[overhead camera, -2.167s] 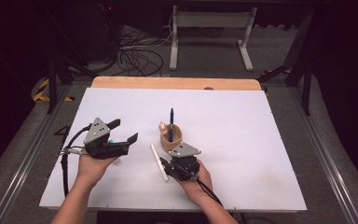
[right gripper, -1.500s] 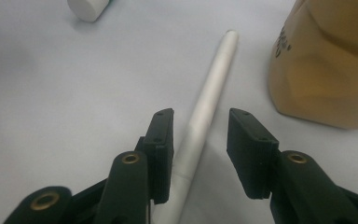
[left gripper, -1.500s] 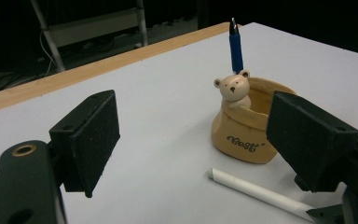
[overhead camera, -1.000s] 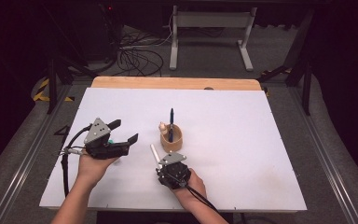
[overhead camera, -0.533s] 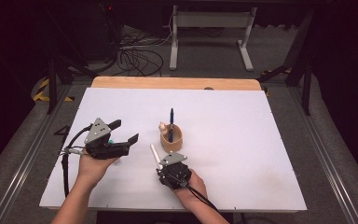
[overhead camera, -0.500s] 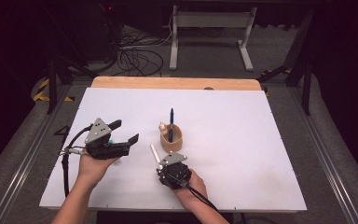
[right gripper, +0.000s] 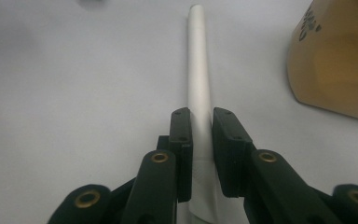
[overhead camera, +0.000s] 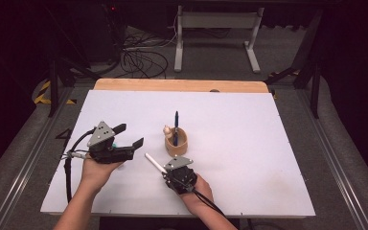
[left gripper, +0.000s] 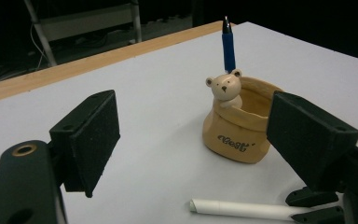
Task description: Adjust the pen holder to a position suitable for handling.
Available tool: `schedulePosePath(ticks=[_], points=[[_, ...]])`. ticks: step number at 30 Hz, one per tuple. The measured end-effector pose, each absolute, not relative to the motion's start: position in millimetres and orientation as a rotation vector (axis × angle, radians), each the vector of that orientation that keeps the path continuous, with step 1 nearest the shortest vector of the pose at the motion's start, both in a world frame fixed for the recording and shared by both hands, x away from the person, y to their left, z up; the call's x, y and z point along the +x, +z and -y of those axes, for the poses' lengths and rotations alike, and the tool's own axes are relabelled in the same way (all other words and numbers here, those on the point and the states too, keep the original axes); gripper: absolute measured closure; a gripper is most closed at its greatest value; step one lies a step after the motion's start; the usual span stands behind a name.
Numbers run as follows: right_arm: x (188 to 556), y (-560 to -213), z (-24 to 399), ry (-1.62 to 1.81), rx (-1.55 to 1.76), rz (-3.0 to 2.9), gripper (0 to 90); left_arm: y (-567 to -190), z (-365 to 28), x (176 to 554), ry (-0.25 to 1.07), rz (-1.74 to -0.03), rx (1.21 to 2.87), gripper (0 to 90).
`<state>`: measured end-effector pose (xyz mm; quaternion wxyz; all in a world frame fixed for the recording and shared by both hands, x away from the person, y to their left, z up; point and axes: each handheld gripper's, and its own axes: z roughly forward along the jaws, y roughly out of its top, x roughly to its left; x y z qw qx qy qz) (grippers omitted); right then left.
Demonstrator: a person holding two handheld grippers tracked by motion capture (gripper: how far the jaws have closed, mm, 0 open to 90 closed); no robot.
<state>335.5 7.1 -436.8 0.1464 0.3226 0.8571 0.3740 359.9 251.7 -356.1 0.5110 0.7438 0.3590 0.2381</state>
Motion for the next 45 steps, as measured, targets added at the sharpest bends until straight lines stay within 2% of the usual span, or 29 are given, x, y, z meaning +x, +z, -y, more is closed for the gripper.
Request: schedulePosePath(ticks=[16, 30, 40, 45], points=[[333.0, -421.5, 3.3, 1.223, 0.903, -2.325, 79.2, -362.8, -246.6, 363.1, 0.537, -0.890, 1.819, 18.4], [321.8, -405.5, 9.2, 1.382, 0.818, -2.155, 79.2, -371.3, -241.2, 366.0, 0.483, -0.909, 1.829, 24.0], [317.3, -402.8, 9.6, 1.423, 0.757, -2.103, 79.2, -375.2, -235.5, 366.4, 0.380, -0.874, 1.822, 33.1], [316.4, -402.2, 10.1, 1.439, 0.744, -2.089, 79.2, -374.8, -237.3, 367.0, 0.316, -0.859, 1.792, 40.4]])
